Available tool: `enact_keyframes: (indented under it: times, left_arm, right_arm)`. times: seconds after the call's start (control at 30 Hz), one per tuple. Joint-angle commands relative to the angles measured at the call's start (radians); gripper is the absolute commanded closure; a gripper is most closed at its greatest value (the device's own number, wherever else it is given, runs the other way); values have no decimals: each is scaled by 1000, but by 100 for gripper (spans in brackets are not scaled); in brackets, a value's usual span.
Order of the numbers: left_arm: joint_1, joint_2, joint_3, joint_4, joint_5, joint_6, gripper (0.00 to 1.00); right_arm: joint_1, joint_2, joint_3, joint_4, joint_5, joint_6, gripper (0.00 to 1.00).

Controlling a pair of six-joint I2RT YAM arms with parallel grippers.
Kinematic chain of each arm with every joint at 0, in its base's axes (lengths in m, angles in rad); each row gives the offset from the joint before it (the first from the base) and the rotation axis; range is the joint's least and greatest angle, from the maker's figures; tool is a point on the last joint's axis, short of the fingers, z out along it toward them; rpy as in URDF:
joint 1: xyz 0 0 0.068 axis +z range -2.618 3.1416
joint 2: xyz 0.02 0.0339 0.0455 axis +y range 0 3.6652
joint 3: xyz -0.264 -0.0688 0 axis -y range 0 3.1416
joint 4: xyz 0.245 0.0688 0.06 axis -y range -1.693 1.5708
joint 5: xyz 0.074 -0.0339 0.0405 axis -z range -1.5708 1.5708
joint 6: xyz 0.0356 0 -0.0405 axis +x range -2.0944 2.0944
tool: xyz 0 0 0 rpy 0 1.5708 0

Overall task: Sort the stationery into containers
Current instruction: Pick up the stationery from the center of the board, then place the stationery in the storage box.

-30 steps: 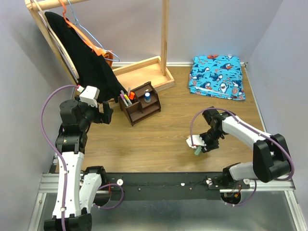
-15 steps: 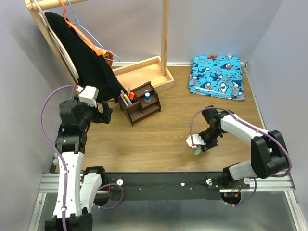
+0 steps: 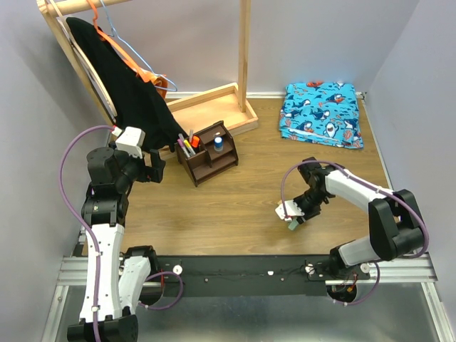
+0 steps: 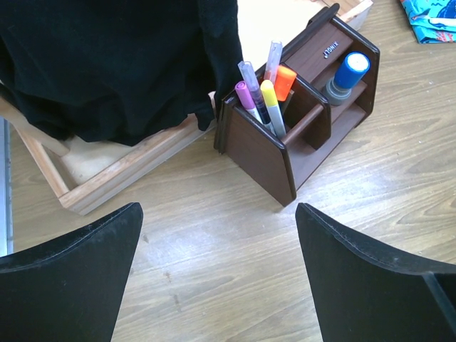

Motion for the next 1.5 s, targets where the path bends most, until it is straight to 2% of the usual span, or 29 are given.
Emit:
enact_keyframes:
  times: [0.0, 0.07, 0.17, 0.5, 0.7, 0.83, 0.93, 1.07, 1.27, 1.47]
  left_arm:
    - [10, -10, 32, -17, -4, 1, 2]
    - [12, -10, 36, -19, -4, 1, 2]
    - [13, -13, 34, -14, -2, -2, 2]
    - [12, -18, 25, 21, 19, -33, 2]
    - [13, 7, 57, 39, 21, -34, 2]
    - [12, 14, 71, 41, 22, -62, 2]
    - [12, 14, 83, 39, 19, -60, 2]
    - [12, 13, 91, 36, 16, -62, 2]
    - [13, 11, 109, 10, 10, -46, 2]
    - [13, 11, 115, 12, -1, -43, 2]
  right_arm:
    - [-4, -3, -50, 18, -26, -28, 62]
    - [-4, -14, -57, 19, -26, -9, 69]
    - [-6, -46, -70, 22, -30, 20, 73]
    - [-4, -248, -53, -71, -64, 96, 77]
    - [-3, -296, 53, -59, -162, 340, 78]
    - [4, -268, 110, 10, -190, 577, 83]
    - [16, -248, 151, 84, -191, 714, 87]
    - [34, -213, 208, 173, -193, 879, 99]
    - [82, -162, 265, 274, -171, 1069, 99]
    - [186, -95, 344, 363, -64, 1300, 99]
